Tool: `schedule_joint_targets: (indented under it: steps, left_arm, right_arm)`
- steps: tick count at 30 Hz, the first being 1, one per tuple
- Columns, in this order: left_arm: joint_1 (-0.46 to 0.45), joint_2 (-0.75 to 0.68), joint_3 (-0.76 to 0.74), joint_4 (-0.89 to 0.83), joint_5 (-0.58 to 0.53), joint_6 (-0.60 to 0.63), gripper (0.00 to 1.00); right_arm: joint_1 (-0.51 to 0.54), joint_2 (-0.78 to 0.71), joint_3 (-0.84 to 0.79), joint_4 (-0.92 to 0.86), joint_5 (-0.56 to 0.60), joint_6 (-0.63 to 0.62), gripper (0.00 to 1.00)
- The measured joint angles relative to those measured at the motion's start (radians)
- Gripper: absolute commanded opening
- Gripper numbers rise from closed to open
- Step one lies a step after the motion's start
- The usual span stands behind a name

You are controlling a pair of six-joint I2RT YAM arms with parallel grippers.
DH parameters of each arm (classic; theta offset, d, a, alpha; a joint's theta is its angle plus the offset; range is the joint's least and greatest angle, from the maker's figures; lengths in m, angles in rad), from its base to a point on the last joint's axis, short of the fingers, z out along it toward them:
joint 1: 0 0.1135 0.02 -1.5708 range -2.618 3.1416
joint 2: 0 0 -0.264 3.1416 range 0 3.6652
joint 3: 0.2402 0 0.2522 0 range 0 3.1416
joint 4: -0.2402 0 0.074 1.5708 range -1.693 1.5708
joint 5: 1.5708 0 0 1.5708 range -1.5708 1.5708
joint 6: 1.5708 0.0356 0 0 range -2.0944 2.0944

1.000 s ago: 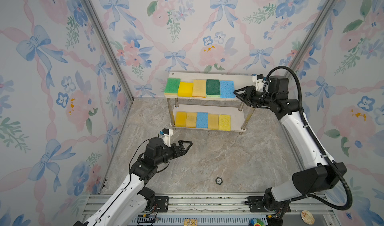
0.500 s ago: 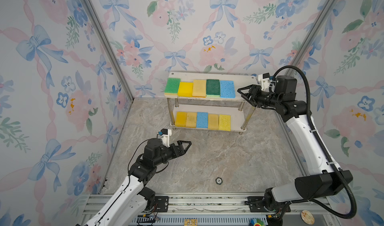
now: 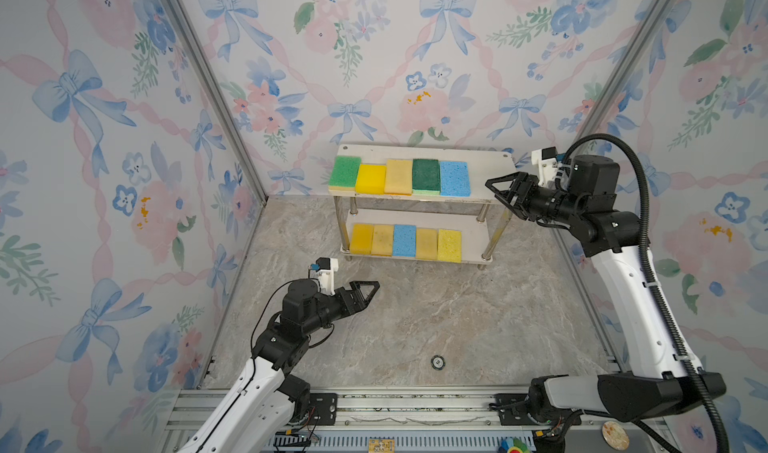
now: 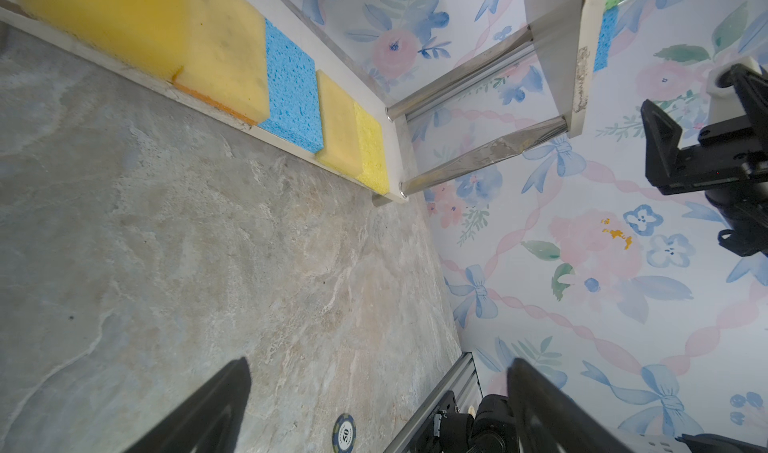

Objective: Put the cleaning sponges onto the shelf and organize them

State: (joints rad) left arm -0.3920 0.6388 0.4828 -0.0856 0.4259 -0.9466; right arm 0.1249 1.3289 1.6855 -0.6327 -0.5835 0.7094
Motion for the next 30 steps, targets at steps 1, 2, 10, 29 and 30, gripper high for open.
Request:
schedule_joint_targets:
  steps: [1,2,10,29,30]
  left_arm:
    - [0.001,-0.013,-0.003,0.0,-0.003,0.0,0.98]
    - [0.003,-0.027,-0.005,0.0,-0.005,-0.004,0.98]
    - [0.006,-0.2,-0.058,0.0,-0.071,-0.034,0.98]
    - [0.006,-0.503,-0.13,-0.131,-0.204,-0.098,0.98]
    - [0.006,-0.507,-0.135,-0.14,-0.215,-0.101,0.98]
  right_arm:
    - [0.0,-0.02,-0.006,-0.006,0.001,-0.003,0.66]
    - [0.0,-0.036,-0.013,-0.011,0.004,-0.005,0.66]
    - [0.0,-0.235,-0.174,-0.069,0.027,-0.019,0.7]
    - [-0.001,-0.523,-0.541,-0.199,0.077,-0.105,0.86]
    - [-0.001,-0.528,-0.558,-0.204,0.087,-0.122,0.88]
